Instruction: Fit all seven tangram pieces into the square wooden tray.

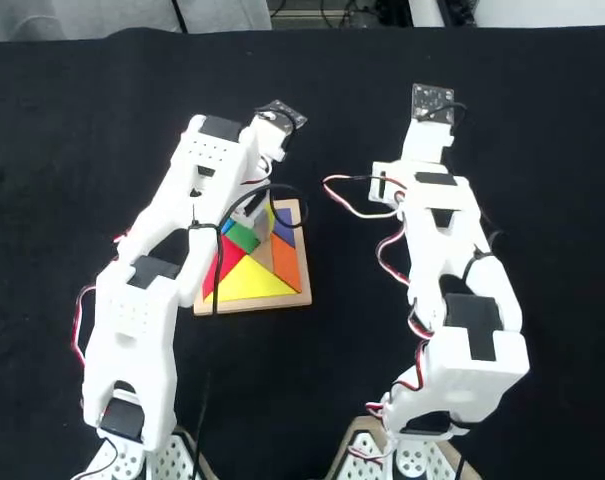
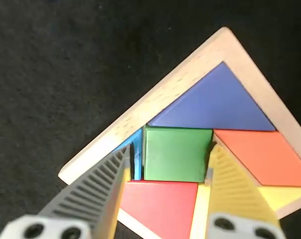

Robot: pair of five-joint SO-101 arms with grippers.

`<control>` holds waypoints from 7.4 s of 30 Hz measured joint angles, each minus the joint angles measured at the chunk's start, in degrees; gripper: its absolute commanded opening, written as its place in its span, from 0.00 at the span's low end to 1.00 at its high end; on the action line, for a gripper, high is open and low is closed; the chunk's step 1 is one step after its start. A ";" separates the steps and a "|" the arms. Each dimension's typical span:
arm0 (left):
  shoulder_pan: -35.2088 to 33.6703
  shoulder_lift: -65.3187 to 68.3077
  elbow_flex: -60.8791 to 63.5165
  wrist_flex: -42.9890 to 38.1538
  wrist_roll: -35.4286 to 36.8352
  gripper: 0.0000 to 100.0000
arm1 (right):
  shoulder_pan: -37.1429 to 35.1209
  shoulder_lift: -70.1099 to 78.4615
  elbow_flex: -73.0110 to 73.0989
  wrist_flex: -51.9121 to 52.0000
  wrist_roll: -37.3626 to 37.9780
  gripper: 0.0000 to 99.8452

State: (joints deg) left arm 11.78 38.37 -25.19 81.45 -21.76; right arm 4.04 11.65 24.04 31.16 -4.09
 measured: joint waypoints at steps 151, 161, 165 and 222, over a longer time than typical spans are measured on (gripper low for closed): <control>-27.43 -142.42 121.41 -39.12 17.67 0.22 | 5.45 -115.25 72.62 16.00 13.45 0.19; -27.43 -142.42 121.41 -17.58 17.67 0.22 | 1.67 -115.25 72.62 32.00 7.12 0.19; -27.60 -142.42 121.41 -10.11 17.67 0.22 | -0.97 -115.25 72.62 40.53 2.11 0.19; -27.87 -142.42 121.41 -8.79 17.67 0.22 | -11.69 -115.25 72.62 43.25 -0.09 0.19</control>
State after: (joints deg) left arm -16.09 -104.04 96.22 72.66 -4.09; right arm -7.65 -103.60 96.66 74.42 -4.18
